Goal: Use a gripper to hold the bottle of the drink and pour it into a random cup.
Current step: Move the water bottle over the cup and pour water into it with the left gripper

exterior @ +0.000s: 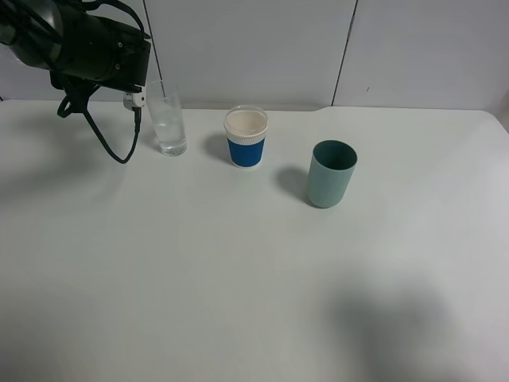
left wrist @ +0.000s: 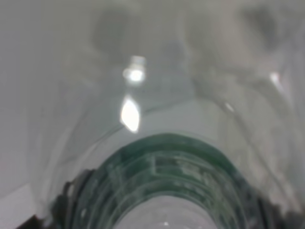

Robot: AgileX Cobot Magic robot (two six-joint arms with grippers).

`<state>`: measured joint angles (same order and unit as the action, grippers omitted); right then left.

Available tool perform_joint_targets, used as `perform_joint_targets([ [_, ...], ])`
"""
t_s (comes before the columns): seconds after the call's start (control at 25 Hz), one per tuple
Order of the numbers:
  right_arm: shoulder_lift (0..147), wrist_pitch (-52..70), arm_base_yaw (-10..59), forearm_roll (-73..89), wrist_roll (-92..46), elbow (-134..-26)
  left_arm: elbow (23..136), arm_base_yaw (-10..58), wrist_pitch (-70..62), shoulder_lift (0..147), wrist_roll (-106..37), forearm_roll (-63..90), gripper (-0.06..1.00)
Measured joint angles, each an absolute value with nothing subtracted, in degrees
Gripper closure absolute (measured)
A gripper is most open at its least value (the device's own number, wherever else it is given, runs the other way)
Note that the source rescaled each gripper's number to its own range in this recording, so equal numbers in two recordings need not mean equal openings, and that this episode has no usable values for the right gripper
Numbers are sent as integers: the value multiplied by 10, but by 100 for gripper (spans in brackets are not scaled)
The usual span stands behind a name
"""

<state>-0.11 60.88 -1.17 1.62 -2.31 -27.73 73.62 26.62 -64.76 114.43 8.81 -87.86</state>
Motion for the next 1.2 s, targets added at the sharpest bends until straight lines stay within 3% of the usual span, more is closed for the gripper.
perform_joint_targets([
  [1.2,-1,609,-12,16,-23,-277,736,266,-635,1144,72,-920,94],
])
